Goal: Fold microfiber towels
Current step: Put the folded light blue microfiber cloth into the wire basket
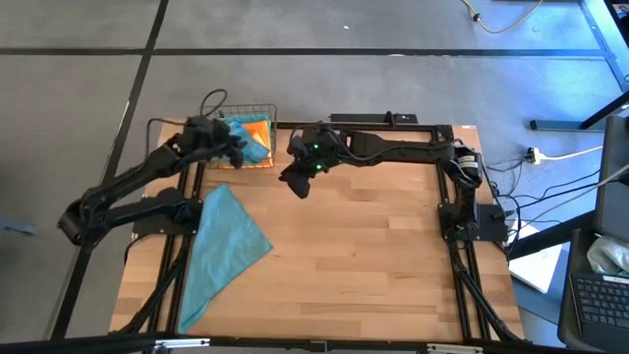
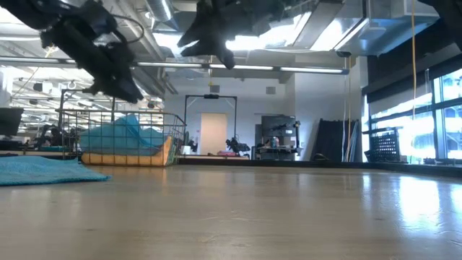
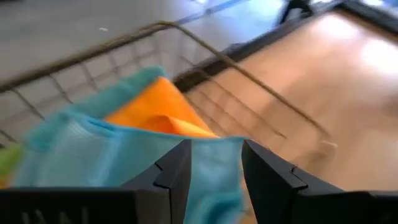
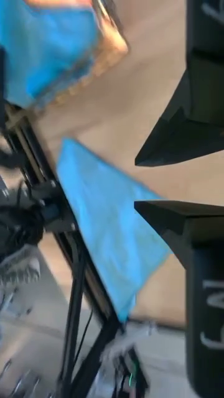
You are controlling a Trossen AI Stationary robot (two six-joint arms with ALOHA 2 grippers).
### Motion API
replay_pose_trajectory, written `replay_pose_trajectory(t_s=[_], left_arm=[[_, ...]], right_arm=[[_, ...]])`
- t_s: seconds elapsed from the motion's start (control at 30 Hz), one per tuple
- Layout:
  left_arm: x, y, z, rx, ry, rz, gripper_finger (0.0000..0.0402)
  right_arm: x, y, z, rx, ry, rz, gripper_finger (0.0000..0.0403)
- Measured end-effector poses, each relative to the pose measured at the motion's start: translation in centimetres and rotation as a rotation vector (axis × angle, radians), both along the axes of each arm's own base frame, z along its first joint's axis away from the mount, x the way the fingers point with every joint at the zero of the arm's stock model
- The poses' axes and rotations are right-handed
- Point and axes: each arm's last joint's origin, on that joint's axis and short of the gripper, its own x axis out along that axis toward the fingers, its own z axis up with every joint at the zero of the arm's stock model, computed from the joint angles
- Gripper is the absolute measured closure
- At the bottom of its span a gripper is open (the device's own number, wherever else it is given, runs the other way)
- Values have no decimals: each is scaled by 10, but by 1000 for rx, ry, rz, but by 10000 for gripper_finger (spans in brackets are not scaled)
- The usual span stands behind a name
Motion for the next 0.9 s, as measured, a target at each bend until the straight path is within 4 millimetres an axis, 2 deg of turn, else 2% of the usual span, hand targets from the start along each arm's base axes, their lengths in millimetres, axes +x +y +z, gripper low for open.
replay_pose_trajectory(t_s=[0.17, 0.33, 0.5, 0.57, 0.77, 0.9], left_arm=[[8, 30, 1, 148, -10, 99, 270], [6, 52, -34, -39, 155, 93, 271], [0, 63, -49, -35, 317, 148, 273], [-6, 67, -48, 11, 386, 218, 274], [-9, 79, -30, 65, 365, 318, 275], [-5, 81, -21, 72, 334, 334, 275]], right_arm=[[0, 10, -1, 149, 27, 39, 302], [-1, 27, -5, 163, 79, 77, 302], [-3, 46, -8, 165, 134, 109, 302], [-3, 53, -10, 176, 153, 105, 302], [-3, 69, -10, 173, 170, 101, 302], [-3, 72, -10, 167, 169, 101, 302]])
